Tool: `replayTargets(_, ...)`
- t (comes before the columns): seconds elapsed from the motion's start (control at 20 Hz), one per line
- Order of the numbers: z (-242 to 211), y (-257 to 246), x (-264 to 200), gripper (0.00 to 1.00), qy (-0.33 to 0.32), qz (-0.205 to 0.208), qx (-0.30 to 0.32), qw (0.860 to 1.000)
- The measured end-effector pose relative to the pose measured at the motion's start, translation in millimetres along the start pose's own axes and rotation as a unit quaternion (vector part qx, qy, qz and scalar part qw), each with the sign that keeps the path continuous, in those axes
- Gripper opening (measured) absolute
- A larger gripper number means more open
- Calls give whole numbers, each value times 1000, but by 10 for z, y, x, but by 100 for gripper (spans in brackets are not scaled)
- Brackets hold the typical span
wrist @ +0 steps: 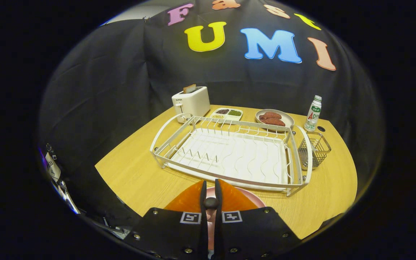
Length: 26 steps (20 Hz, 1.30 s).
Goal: Take the plate from the dish rack, then take the spoon from the basket and place it into the plate.
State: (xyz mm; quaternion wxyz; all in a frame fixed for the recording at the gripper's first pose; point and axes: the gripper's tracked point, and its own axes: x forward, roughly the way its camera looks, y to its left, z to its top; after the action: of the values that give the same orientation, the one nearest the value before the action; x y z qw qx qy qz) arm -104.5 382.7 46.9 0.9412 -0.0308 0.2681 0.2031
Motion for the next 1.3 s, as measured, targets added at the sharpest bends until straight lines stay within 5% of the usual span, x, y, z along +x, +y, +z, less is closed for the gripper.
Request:
replayTargets(0.55,92,-199,-116,17,-16,-10,33,999)
replayTargets(1.3,430,-553,-310,16,-68,-37,57,995)
